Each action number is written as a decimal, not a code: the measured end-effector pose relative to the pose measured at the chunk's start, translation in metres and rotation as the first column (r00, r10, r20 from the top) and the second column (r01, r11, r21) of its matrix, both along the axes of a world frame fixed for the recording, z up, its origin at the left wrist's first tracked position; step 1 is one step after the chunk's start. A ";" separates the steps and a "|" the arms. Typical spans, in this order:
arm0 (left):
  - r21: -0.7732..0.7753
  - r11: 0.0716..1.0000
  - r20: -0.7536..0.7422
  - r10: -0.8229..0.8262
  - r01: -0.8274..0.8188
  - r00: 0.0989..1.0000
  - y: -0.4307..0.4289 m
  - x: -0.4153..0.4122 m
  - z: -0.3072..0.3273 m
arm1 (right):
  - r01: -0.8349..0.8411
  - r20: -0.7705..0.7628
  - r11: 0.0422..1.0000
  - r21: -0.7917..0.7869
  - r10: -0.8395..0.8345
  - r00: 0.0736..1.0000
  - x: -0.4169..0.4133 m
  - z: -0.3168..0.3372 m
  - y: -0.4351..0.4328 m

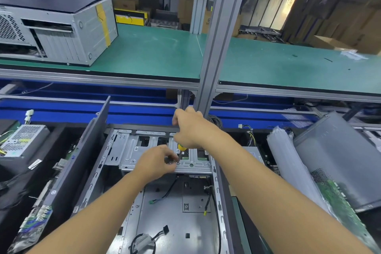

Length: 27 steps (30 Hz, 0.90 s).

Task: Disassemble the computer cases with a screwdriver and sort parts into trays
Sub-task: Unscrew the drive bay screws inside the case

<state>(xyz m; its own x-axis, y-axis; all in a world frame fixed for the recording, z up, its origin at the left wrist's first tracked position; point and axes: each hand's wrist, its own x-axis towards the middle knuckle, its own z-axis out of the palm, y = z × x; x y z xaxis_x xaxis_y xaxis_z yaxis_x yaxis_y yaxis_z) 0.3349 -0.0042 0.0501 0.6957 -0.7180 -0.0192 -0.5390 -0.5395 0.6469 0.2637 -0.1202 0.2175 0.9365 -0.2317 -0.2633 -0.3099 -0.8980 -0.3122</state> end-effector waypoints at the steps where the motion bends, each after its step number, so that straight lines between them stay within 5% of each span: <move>1: -0.002 1.000 0.000 0.000 0.000 1.000 0.000 0.000 0.000 | 0.001 0.019 0.999 -0.036 0.000 1.000 -0.001 -0.002 0.000; 7: 0.021 1.000 0.017 -0.002 0.002 1.000 -0.001 0.000 0.001 | 0.031 0.156 0.962 -0.270 0.012 0.988 -0.003 -0.012 0.005; 13: 0.084 0.996 0.102 -0.001 -0.007 0.995 -0.005 -0.002 0.003 | -0.062 0.048 0.996 0.067 0.059 0.997 -0.004 -0.003 0.002; 19: 0.082 0.997 0.228 -0.010 -0.009 0.974 -0.007 -0.006 -0.001 | 0.029 0.227 0.979 -0.202 0.018 0.974 -0.010 -0.017 0.000; 23: 0.101 0.995 0.275 -0.030 0.002 0.961 -0.010 -0.010 0.000 | -0.002 0.280 1.000 -0.018 0.007 0.960 -0.014 -0.019 -0.010; 27: 0.031 0.999 0.166 0.012 -0.017 0.986 -0.013 -0.011 0.001 | 0.095 0.395 0.983 0.158 -0.151 0.906 -0.027 -0.014 -0.032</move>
